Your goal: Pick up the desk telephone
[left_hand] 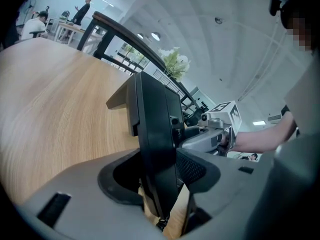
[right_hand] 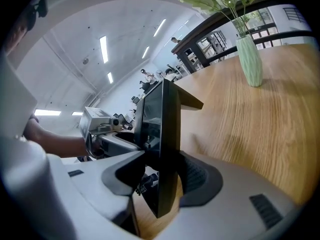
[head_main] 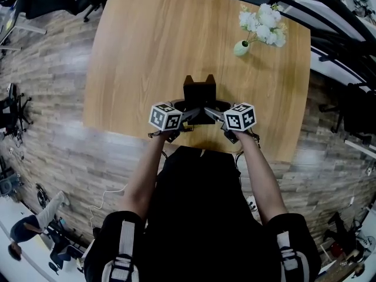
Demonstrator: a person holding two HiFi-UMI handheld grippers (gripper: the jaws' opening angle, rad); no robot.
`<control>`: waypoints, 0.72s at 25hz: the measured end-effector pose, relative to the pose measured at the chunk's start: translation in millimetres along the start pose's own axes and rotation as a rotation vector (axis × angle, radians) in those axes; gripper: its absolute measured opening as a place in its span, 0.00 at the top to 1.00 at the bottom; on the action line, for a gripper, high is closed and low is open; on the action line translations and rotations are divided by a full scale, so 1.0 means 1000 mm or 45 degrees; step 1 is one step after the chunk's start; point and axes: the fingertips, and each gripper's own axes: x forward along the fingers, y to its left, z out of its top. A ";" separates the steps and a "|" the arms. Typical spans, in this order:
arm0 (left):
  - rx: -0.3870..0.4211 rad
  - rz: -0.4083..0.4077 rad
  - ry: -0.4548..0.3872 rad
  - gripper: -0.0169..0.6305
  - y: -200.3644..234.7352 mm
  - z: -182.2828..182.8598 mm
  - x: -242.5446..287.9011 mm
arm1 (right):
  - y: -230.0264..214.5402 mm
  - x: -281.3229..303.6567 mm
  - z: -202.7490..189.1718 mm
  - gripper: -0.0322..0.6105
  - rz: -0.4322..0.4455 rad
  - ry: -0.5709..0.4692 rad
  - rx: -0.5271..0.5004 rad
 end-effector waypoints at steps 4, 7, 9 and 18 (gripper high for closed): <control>-0.005 0.014 -0.031 0.63 -0.014 0.003 -0.004 | 0.007 -0.011 0.001 0.61 0.021 0.001 -0.012; -0.016 0.026 -0.058 0.63 -0.025 0.004 -0.005 | 0.011 -0.021 0.002 0.61 0.029 0.014 -0.038; -0.018 0.033 -0.072 0.63 -0.033 0.005 -0.005 | 0.014 -0.029 0.000 0.61 0.033 0.020 -0.051; -0.013 0.074 -0.109 0.63 -0.066 0.004 -0.007 | 0.027 -0.059 -0.004 0.61 0.052 0.029 -0.103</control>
